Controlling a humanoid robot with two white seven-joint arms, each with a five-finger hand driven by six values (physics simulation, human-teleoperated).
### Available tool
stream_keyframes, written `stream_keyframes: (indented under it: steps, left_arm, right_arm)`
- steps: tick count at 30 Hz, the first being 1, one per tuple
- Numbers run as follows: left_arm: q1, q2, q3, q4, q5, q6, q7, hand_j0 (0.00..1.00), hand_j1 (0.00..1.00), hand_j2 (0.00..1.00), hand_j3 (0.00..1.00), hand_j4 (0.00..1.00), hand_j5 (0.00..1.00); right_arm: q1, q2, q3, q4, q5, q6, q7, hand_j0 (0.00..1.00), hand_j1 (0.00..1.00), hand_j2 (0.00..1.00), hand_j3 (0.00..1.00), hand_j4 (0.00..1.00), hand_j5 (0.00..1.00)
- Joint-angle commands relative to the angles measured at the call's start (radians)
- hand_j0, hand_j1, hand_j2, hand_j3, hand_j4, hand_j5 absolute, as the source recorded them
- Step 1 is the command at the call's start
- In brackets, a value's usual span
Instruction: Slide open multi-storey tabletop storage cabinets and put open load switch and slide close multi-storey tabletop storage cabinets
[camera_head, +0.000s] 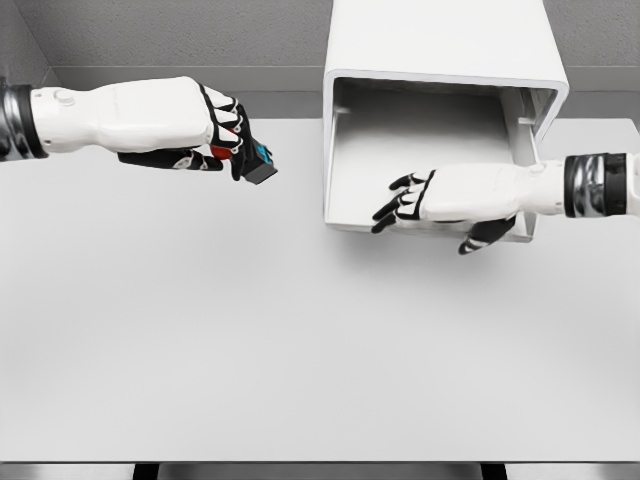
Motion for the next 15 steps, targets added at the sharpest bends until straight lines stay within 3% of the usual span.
stream_keyframes:
  steps: [1, 9, 12, 15]
  left_arm:
    - [0.000, -0.002, -0.001, 0.002, 0.005, 0.002, 0.001, 0.41, 0.41, 0.41, 0.41, 0.41, 0.41]
    - [-0.003, -0.011, 0.001, -0.006, 0.005, 0.002, 0.001, 0.41, 0.41, 0.41, 0.41, 0.41, 0.41]
    - [-0.002, -0.045, 0.019, -0.023, 0.005, 0.002, 0.001, 0.41, 0.41, 0.41, 0.41, 0.41, 0.41]
    - [0.000, -0.114, 0.019, -0.029, -0.003, 0.002, 0.005, 0.41, 0.41, 0.41, 0.41, 0.41, 0.41]
  right_arm:
    - [0.000, 0.001, 0.017, -0.007, 0.005, -0.072, -0.008, 1.00, 1.00, 1.00, 1.00, 1.00, 1.00]
    - [0.022, -0.027, 0.018, -0.007, 0.005, -0.082, -0.008, 1.00, 1.00, 1.00, 1.00, 1.00, 1.00]
    - [0.022, -0.036, 0.015, -0.007, 0.005, -0.082, -0.008, 1.00, 1.00, 1.00, 1.00, 1.00, 1.00]
    - [0.022, -0.062, 0.008, -0.007, -0.067, -0.082, -0.008, 1.00, 1.00, 1.00, 1.00, 1.00, 1.00]
